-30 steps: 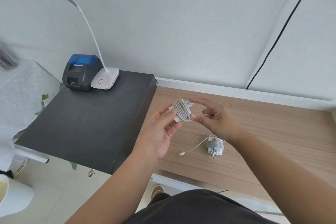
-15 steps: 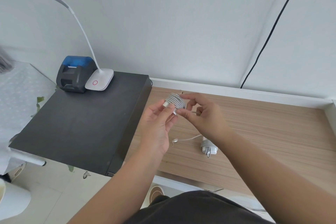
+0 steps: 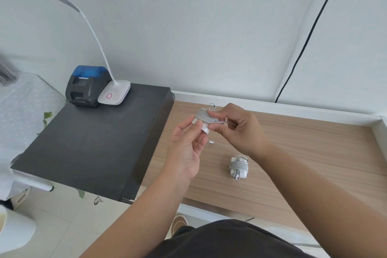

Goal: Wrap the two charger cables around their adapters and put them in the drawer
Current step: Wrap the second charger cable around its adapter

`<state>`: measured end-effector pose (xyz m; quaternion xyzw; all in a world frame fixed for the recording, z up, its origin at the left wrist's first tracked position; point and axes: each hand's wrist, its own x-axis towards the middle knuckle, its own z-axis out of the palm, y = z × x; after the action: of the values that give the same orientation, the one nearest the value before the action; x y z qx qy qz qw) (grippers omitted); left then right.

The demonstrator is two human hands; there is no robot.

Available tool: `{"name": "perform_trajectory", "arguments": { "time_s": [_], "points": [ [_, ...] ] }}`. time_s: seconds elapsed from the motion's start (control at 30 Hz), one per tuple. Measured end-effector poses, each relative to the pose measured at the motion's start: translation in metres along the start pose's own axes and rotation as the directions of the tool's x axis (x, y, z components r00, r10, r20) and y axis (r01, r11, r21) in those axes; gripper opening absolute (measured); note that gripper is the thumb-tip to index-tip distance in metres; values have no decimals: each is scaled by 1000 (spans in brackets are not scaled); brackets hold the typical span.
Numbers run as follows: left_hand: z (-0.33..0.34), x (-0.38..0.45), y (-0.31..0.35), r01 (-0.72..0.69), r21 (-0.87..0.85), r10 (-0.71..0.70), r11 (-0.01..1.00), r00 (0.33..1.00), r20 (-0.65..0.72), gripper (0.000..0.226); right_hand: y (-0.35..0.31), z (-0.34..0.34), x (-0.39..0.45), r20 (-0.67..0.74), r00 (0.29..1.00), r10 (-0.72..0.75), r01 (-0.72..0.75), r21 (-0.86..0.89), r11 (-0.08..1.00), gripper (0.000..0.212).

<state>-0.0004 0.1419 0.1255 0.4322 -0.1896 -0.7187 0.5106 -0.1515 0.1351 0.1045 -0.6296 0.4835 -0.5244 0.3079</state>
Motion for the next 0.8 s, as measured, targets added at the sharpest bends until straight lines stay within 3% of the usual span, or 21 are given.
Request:
{"name": "perform_trajectory", "arguments": {
  "time_s": [0.23, 0.33, 0.43, 0.53, 0.63, 0.73, 0.8],
  "points": [
    [8, -5, -2, -21, -77, 20, 997, 1000, -8, 16, -7, -1, -7, -74, 992, -104, 89, -177, 980, 35],
    [13, -6, 3, -66, -105, 66, 992, 998, -6, 18, -9, 5, -14, -177, 984, -8, -8, -89, 996, 25],
    [15, -7, 7, -67, -111, 67, 992, 998, -4, 19, -10, 8, -17, -168, 986, 17, -19, -8, 1000, 8],
    [14, -3, 11, -53, -132, 54, 990, 999, -1, 22, -7, 7, -17, -105, 994, -4, 0, -38, 999, 11],
    [8, -1, 18, -38, -105, 47, 994, 995, 91, 36, -1, -2, -13, -13, 1000, 14, -16, -145, 989, 9],
    [-2, -3, 22, -56, 93, 34, 994, 974, 223, 34, 1, -18, -2, 117, 993, 10, 29, -326, 945, 18],
    [-10, -3, 24, -120, 294, 35, 948, 960, 278, 30, 0, -27, 7, 257, 966, -16, 154, -527, 836, 20]
  ]
}}
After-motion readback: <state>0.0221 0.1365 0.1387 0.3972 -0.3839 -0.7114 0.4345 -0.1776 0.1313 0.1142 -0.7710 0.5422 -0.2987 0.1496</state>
